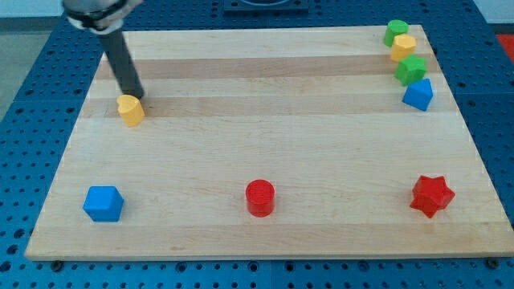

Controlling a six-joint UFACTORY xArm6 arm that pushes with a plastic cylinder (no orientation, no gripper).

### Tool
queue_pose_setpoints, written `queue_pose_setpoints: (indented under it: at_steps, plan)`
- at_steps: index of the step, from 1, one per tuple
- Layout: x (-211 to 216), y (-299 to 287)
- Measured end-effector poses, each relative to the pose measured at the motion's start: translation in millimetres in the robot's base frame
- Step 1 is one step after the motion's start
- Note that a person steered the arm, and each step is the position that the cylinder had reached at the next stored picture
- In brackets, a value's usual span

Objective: Move yellow heart towards the red circle

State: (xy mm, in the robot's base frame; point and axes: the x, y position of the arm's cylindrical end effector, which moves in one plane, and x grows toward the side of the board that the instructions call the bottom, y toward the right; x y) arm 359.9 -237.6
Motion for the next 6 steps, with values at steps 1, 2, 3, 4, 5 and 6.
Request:
queue_pose_setpoints:
  at_steps: [1, 2, 3, 4, 5, 6]
  plan:
    - [1, -36]
    - [10, -48]
    - [22, -39]
    - [31, -16]
    - [36, 15]
    - [45, 50]
